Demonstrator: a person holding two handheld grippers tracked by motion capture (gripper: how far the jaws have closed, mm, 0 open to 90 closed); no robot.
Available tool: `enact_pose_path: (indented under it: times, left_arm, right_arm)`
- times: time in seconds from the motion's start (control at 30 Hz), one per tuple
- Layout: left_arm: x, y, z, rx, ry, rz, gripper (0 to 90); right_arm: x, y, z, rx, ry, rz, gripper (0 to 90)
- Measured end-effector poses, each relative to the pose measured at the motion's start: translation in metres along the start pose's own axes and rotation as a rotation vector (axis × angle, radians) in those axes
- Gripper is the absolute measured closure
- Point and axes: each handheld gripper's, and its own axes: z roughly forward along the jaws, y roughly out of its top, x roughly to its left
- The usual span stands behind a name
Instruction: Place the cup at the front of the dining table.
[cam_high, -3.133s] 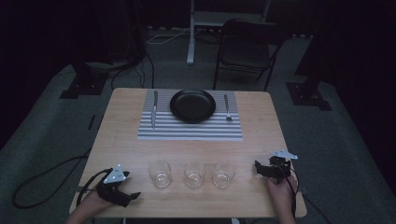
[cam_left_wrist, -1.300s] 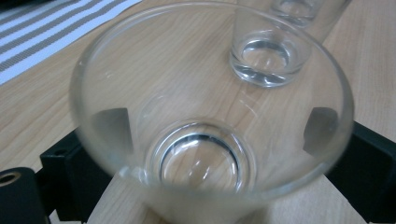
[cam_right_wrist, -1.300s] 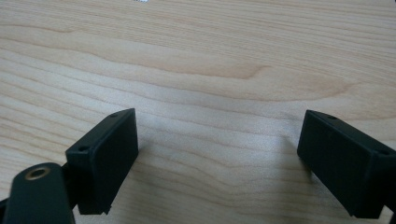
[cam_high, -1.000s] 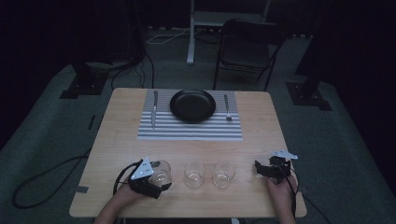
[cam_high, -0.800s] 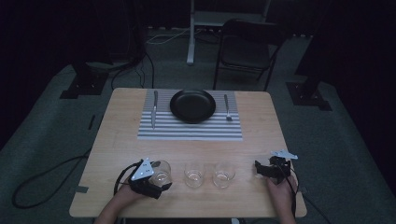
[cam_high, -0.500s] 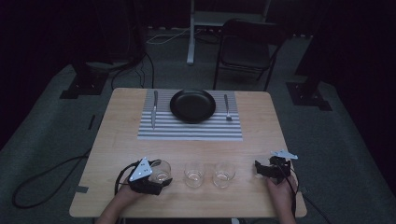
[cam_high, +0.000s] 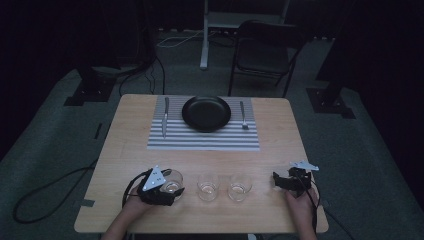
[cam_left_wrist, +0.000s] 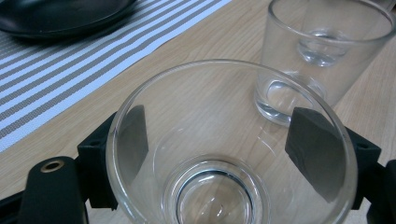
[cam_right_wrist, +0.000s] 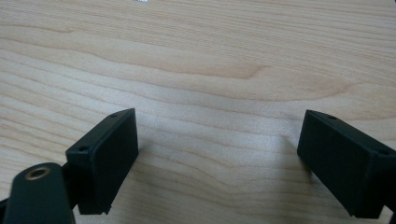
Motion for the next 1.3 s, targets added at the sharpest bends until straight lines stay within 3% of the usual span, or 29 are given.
enact_pose_path:
  times: [0.13,0.27,0.57,0.73,1.03,1.3]
  left_arm:
    - [0.007,0.005,-0.002,-0.002,0.036,-0.033,19.0]
    - [0.011,0.007,0.003,0.014,0.059,-0.036,19.0]
    - [0.023,0.014,0.013,0.037,0.071,-0.063,18.9]
    - [0.032,0.024,0.017,0.054,0.125,-0.085,18.9]
    - [0.049,0.035,0.02,0.023,0.172,-0.133,18.9]
    - [0.065,0.046,0.033,0.015,0.194,-0.16,18.9]
  right_arm:
    - [0.0,0.0,0.0,0.0,0.0,0.0,11.9]
    - [0.0,0.0,0.0,-0.001,0.0,-0.001,11.9]
    - [0.0,0.0,0.0,-0.001,0.0,-0.002,12.0]
    - [0.0,0.0,0.0,-0.001,0.0,-0.002,11.9]
    - [0.0,0.0,0.0,-0.001,0.0,-0.002,12.0]
    - [0.0,0.0,0.0,0.0,0.0,-0.001,12.0]
